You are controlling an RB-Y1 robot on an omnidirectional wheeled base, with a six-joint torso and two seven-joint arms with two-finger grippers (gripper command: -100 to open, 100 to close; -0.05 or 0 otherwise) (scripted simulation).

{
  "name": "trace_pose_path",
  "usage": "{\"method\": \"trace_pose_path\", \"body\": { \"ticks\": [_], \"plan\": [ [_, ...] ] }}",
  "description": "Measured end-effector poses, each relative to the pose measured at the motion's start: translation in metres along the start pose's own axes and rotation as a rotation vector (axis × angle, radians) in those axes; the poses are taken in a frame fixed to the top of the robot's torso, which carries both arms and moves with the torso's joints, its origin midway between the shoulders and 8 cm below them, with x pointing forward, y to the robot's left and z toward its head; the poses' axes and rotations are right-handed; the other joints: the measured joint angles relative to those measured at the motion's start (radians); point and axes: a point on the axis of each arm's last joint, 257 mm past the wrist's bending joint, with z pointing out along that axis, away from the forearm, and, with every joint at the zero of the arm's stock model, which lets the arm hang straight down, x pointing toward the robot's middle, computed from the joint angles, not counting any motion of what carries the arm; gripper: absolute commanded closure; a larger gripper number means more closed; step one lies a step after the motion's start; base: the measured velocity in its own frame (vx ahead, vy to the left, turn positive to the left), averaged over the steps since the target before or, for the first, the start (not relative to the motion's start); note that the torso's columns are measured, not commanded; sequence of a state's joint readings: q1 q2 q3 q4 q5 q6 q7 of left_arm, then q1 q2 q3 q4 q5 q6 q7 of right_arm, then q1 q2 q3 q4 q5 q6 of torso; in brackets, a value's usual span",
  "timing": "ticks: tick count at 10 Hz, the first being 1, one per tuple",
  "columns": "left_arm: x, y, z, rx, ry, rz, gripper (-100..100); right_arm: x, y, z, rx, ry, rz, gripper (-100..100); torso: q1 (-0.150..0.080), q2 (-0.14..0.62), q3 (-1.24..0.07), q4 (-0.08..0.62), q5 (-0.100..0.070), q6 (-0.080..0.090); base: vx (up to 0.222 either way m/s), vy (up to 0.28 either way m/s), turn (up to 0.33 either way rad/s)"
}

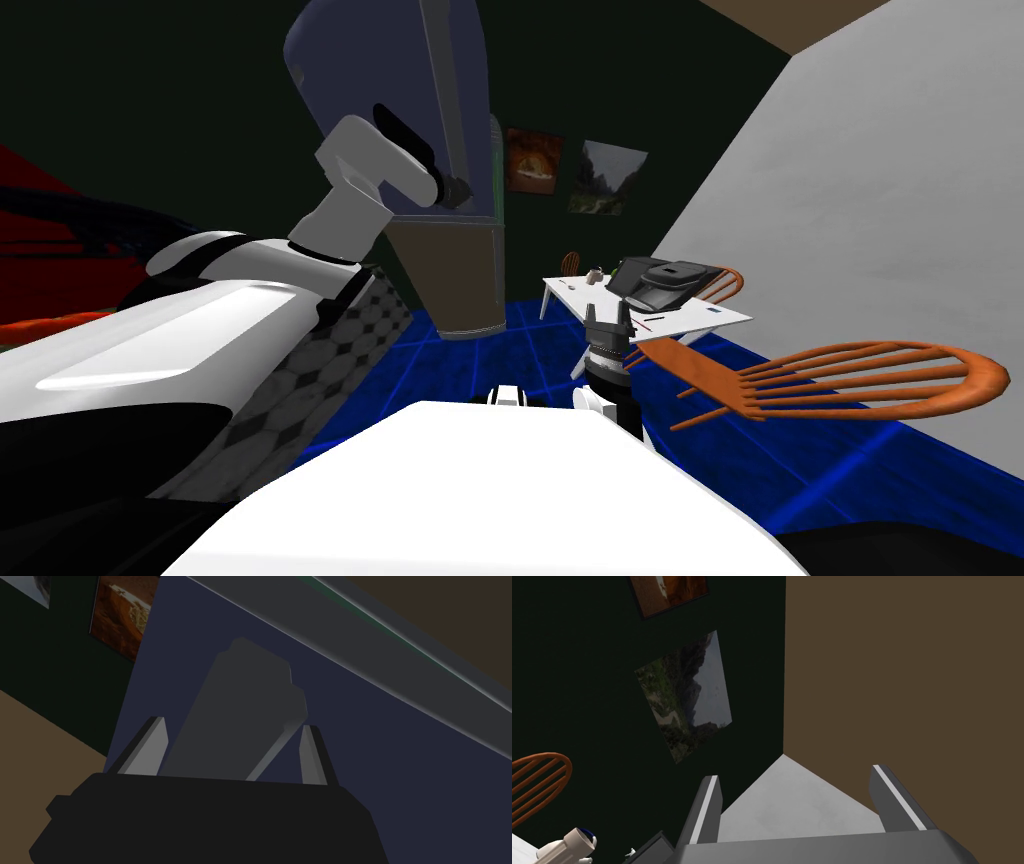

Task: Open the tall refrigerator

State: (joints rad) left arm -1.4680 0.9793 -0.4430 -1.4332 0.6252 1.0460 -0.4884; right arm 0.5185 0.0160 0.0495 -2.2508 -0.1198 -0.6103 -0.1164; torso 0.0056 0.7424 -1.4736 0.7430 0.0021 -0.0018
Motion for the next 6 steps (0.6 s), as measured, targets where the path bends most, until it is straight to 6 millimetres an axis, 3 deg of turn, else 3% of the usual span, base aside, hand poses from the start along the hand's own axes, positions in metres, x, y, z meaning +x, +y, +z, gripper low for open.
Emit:
{"method": "trace_pose_path", "body": {
  "ticks": [4, 6],
  "plan": [
    [0.022, -0.043, -0.013, 0.106, 0.053, 0.000, 100, 0.000, 0.000, 0.000, 0.000, 0.000, 0.000, 0, 0.000, -0.002, -0.001, 0.001, -0.001, -0.001, -0.202, 0.278, -0.020],
    [0.032, -0.058, -0.016, 0.135, 0.074, 0.006, 100, 0.000, 0.000, 0.000, 0.000, 0.000, 0.000, 0, -0.012, -0.006, -0.004, -0.001, -0.003, 0.000, -0.072, 0.120, -0.009]
  ]
}}
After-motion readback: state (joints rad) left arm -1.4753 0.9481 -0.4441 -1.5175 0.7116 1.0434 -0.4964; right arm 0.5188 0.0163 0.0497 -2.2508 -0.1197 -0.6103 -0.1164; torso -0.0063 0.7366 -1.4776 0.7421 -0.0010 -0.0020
